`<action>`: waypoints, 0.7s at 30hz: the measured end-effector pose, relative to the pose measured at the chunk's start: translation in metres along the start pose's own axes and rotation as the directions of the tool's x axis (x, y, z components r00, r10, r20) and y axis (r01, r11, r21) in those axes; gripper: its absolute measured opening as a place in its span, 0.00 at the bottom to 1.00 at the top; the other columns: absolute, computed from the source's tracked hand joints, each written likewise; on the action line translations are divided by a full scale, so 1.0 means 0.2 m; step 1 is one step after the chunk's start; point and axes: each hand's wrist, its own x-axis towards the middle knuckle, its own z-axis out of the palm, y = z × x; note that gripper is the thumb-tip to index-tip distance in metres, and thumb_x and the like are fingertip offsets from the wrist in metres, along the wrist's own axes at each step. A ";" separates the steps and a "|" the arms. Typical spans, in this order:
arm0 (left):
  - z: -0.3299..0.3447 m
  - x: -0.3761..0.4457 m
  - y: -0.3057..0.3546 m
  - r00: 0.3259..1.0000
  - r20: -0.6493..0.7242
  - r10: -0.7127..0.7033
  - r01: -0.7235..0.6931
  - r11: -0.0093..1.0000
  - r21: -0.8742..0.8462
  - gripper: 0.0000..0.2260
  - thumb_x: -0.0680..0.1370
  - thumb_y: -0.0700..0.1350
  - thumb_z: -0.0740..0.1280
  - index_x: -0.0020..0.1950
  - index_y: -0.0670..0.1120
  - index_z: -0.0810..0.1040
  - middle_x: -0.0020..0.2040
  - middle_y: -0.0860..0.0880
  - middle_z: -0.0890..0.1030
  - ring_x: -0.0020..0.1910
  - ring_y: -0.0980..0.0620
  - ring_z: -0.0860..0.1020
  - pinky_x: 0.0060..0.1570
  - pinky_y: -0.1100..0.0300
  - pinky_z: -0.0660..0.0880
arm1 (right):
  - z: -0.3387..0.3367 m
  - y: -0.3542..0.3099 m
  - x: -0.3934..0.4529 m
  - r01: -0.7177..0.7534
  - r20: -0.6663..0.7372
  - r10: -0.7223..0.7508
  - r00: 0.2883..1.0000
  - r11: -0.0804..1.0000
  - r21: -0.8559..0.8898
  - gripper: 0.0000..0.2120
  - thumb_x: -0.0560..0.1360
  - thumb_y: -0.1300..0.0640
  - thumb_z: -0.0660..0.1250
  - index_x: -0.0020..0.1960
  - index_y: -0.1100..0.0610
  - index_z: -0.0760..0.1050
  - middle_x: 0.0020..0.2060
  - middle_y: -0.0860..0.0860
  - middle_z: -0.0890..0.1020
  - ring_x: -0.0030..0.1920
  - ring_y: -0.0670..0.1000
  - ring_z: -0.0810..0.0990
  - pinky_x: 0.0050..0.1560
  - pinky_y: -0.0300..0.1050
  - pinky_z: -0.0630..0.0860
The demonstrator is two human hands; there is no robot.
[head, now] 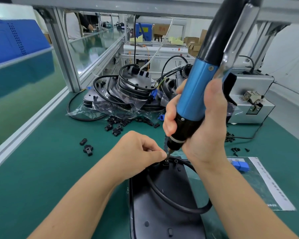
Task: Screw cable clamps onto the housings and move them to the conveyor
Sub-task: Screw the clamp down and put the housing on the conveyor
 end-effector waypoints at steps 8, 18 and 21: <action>0.00 0.00 0.00 1.000 -0.008 0.013 -0.013 1.000 0.020 0.06 0.63 0.54 0.71 0.35 0.54 0.84 0.40 0.44 0.84 0.41 0.41 0.80 0.49 0.44 0.78 | -0.01 0.03 0.01 -0.010 0.111 -0.001 0.994 0.995 0.095 0.34 0.63 0.26 0.64 0.44 0.59 0.73 0.30 0.57 0.74 0.24 0.51 0.70 0.27 0.43 0.67; 0.00 0.00 -0.01 1.000 -0.005 0.031 -0.031 0.999 0.013 0.05 0.66 0.52 0.72 0.36 0.52 0.85 0.40 0.44 0.84 0.43 0.40 0.80 0.50 0.44 0.79 | -0.05 0.03 0.01 -0.026 0.113 0.003 0.994 0.980 0.199 0.30 0.68 0.31 0.59 0.48 0.59 0.71 0.30 0.55 0.75 0.24 0.51 0.71 0.28 0.41 0.68; 0.00 -0.01 0.01 0.999 0.013 0.038 -0.039 0.999 0.019 0.04 0.67 0.52 0.74 0.37 0.52 0.85 0.40 0.45 0.84 0.44 0.40 0.81 0.50 0.44 0.78 | -0.09 0.01 0.01 0.008 0.021 -0.012 1.000 0.981 0.196 0.31 0.69 0.30 0.58 0.47 0.59 0.71 0.31 0.55 0.75 0.25 0.51 0.71 0.30 0.41 0.68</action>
